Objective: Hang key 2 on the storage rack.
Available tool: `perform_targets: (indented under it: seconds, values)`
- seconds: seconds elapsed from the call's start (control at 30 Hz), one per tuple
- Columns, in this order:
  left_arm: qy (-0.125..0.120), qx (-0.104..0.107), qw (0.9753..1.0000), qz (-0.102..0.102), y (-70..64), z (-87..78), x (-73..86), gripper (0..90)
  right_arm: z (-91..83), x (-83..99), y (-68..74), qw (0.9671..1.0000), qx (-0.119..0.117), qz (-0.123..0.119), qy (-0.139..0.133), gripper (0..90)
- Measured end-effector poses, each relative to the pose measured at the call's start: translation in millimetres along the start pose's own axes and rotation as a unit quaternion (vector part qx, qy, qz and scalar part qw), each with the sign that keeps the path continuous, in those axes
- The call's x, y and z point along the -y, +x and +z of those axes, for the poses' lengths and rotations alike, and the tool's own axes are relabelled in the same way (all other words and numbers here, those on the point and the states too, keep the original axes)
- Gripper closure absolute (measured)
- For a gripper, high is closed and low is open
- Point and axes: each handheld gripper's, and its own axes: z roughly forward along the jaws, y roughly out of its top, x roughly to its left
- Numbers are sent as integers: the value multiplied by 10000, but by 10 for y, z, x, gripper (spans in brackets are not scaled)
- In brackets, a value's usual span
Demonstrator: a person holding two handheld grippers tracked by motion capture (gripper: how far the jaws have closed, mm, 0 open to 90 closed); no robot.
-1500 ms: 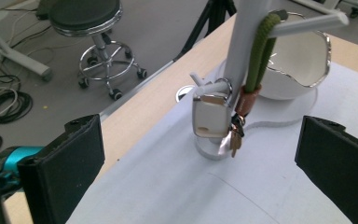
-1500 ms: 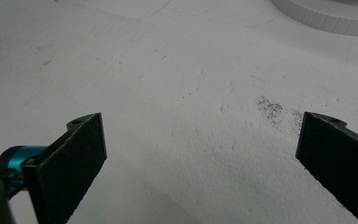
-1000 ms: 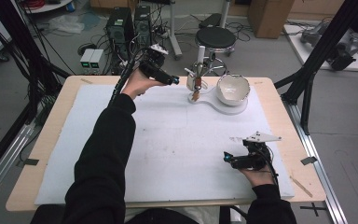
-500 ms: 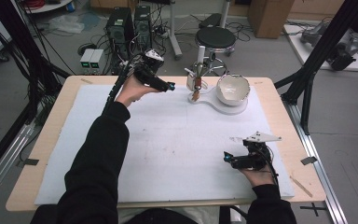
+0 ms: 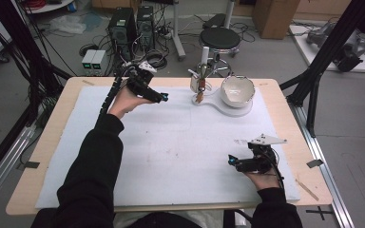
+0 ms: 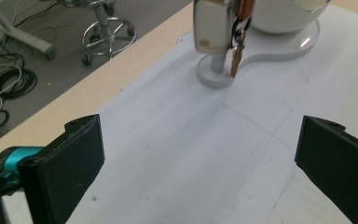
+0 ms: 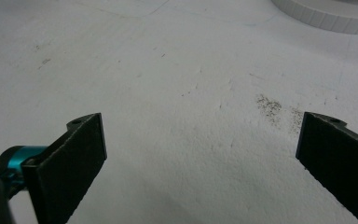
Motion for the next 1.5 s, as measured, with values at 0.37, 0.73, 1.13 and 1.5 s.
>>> perform_targets:
  seconds: [0.37,0.73,1.13,1.5]
  values:
    - [93,-45,9999,10,-40,-178,309,17,6,-1,1,10000,8,-40,10,7]
    - [-44,-137,9999,75,-170,-397,442,17,9,-2,3,10000,22,-39,8,7]
    - [-33,-205,9998,-65,-208,-655,669,17,8,-4,2,10000,23,-36,15,7]
    - [13,-414,9991,-119,-263,-855,960,17,13,-7,13,10000,55,-3,32,7]
